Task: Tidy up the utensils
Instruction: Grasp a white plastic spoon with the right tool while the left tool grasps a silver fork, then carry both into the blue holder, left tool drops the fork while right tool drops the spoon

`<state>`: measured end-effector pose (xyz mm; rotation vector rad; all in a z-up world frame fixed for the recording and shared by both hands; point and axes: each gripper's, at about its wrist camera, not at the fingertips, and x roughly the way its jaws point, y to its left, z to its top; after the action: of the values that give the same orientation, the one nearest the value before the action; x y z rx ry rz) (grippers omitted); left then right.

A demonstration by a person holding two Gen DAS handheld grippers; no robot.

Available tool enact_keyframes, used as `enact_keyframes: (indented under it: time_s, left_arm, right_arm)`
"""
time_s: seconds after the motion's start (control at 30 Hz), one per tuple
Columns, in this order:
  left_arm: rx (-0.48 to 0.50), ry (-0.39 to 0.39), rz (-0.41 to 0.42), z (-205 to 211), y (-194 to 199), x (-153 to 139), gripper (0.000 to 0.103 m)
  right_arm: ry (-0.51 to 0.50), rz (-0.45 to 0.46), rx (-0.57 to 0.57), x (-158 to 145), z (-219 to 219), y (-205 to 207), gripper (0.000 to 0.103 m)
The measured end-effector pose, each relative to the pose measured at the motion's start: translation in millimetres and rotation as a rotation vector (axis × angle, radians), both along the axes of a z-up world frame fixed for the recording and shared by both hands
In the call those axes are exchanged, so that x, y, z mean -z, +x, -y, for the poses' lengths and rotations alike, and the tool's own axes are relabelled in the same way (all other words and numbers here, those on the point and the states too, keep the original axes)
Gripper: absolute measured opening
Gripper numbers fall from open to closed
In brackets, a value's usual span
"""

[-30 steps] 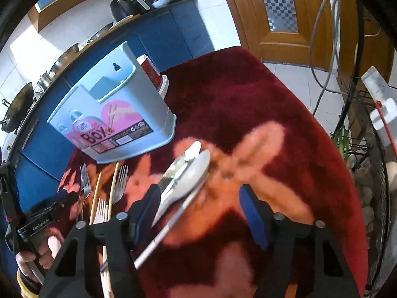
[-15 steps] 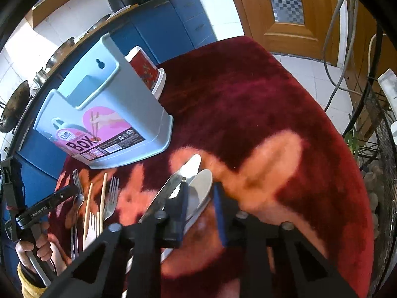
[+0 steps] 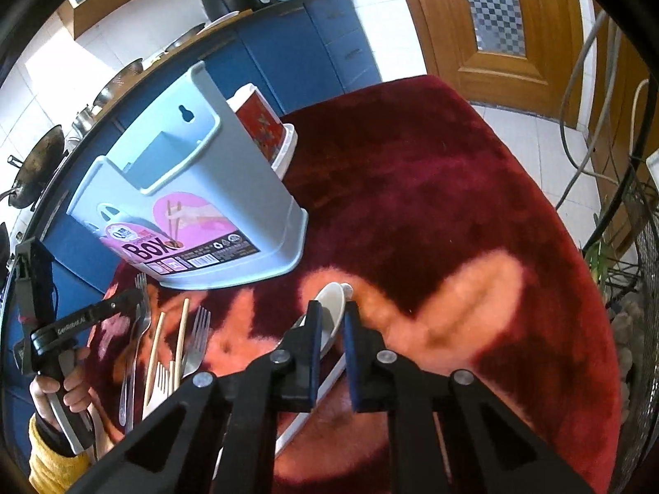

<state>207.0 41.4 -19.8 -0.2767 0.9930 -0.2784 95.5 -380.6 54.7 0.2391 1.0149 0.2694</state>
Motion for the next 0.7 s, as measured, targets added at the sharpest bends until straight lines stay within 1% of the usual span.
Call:
enact_keyframes:
  time_s: [0.3,0.37,0.4,0.43,0.7]
  left_arm:
    - [0.024,-0.118,-0.018,-18,19,5,0.031]
    - [0.030,-0.145,-0.013,-22,18,6,0.025]
    - [0.034,-0.150,-0.006,-22,18,5,0.015]
    - [0.039,-0.152,0.003,-16,16,4,0.009]
    - [0.044,-0.115,0.044,-10,-5,-6,0.006]
  right_arm:
    - [0.003,0.024,-0.027,-2,-5,1,0.011]
    - [0.008,0.027,-0.029,-3,-6,1,0.011]
    - [0.010,0.030,-0.031,-3,-6,1,0.011]
    - [0.012,0.034,-0.033,-4,-6,1,0.011]
    - [0.020,0.073,-0.052,-13,-9,-8,0.010]
